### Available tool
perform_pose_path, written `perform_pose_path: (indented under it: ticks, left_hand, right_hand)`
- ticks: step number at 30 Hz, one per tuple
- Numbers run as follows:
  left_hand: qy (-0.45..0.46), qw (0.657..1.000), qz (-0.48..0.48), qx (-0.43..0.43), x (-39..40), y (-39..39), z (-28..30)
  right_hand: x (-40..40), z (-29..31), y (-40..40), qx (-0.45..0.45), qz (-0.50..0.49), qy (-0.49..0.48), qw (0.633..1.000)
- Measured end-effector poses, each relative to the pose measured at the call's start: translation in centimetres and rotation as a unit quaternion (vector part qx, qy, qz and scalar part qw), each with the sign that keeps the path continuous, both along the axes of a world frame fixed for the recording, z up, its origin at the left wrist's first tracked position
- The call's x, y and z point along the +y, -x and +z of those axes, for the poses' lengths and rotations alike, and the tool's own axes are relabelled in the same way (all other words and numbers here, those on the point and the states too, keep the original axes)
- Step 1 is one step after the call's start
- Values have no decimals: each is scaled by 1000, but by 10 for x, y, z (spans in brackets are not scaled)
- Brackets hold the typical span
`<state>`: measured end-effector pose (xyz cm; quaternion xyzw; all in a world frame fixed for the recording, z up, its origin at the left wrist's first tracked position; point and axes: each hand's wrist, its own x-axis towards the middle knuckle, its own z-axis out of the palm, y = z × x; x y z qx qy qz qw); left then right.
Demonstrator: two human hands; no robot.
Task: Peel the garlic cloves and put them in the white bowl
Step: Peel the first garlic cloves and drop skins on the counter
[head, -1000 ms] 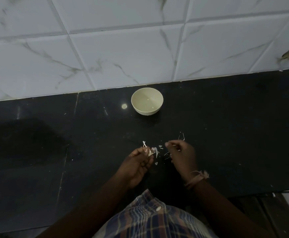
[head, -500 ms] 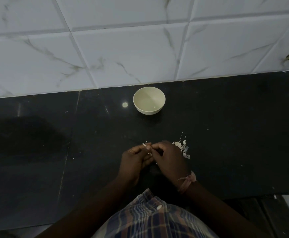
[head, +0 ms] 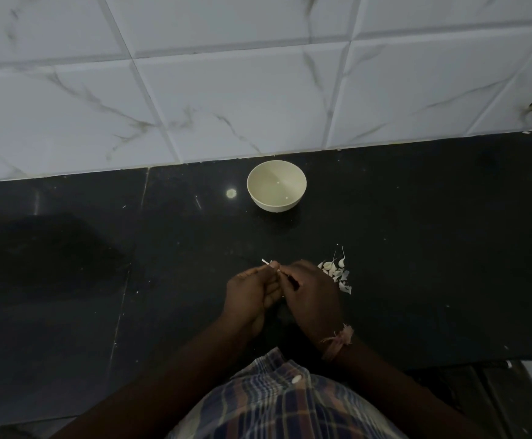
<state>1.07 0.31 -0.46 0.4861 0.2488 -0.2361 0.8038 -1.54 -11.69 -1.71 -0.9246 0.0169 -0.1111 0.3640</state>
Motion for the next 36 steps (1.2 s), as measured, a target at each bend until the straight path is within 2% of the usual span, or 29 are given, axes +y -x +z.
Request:
perform_pose_path:
  ticks: [5, 11, 19, 23, 25, 31, 36]
  left_hand:
    - [25, 999, 3, 45, 2, -5, -2]
    - [8, 997, -15, 71, 1, -7, 0]
    - [25, 995, 4, 99, 3, -7, 2]
    - [7, 998, -9, 56, 2, -2, -2]
    - [-12, 999, -20, 27, 1, 1, -4]
    - [-57, 997, -46, -23, -2, 3, -3]
    - [-130, 986, -82, -60, -3, 3, -4]
  right_hand:
    - [-6, -2, 2, -22, 10, -31, 999]
    - [-10, -5, 3, -37, 39, 12, 998]
    - [-10, 4, 5, -18, 42, -83, 995]
    - [-12, 3, 1, 97, -27, -253, 962]
    - [-13, 0, -2, 125, -55, -306, 942]
    - [-15, -8, 2, 146, -60, -311, 937]
    - [-13, -10, 3, 149, -64, -314, 935]
